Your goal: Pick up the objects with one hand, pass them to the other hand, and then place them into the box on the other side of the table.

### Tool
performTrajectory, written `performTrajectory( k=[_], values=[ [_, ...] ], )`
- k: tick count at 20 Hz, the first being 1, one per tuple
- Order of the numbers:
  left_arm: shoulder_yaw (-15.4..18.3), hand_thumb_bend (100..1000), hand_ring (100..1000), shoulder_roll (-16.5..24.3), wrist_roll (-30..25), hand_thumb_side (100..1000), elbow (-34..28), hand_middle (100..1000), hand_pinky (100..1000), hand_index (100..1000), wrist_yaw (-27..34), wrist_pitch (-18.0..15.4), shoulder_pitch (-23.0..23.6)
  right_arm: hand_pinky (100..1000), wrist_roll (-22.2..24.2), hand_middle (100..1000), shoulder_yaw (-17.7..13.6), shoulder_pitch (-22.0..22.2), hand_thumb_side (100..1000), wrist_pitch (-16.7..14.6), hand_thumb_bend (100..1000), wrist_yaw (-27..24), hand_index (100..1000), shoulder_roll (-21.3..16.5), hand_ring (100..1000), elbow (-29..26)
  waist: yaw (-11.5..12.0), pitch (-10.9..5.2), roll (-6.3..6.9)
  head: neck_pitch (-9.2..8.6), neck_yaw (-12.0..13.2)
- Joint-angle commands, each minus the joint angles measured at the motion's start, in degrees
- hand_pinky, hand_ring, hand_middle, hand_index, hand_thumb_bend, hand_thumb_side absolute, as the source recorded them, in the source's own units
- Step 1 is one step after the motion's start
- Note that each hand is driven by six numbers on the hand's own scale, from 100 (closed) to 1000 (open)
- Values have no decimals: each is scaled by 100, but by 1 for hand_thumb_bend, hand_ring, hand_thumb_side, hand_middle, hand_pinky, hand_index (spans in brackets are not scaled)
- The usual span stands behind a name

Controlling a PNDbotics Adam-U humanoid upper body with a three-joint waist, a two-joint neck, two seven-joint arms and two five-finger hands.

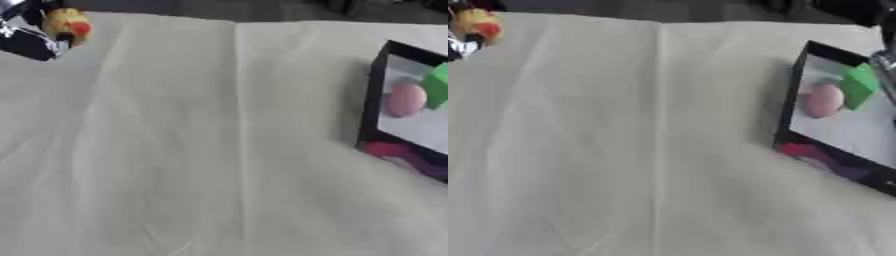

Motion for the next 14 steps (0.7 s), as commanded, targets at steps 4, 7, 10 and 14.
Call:
performTrajectory(
  k=[4,7,10,14],
  values=[
    [-66,100,492,-591,1287,100,-923,478,611,538,-186,43,261,836,1104,749,565,-803,288,283,321,637,878,656,732,-63,-12,-187,-20,24,-129],
    [-113,100,488,-892,1614,100,-1068,475,604,537,-322,-2,408,838,1623,757,817,-1114,295,412,333,1009,883,1023,740,45,-9,-193,-20,62,-153],
    [-172,100,489,-1113,1932,100,-1190,476,606,539,-420,-92,529,838,2127,763,1094,-1357,304,524,347,1488,887,1357,746,269,1,-211,-21,100,-185],
    [-254,100,494,-1377,2279,100,-1181,483,601,540,-488,-241,661,837,2582,764,1340,-1518,293,527,367,1940,892,1805,748,492,8,-227,-21,107,-234]
  ],
)
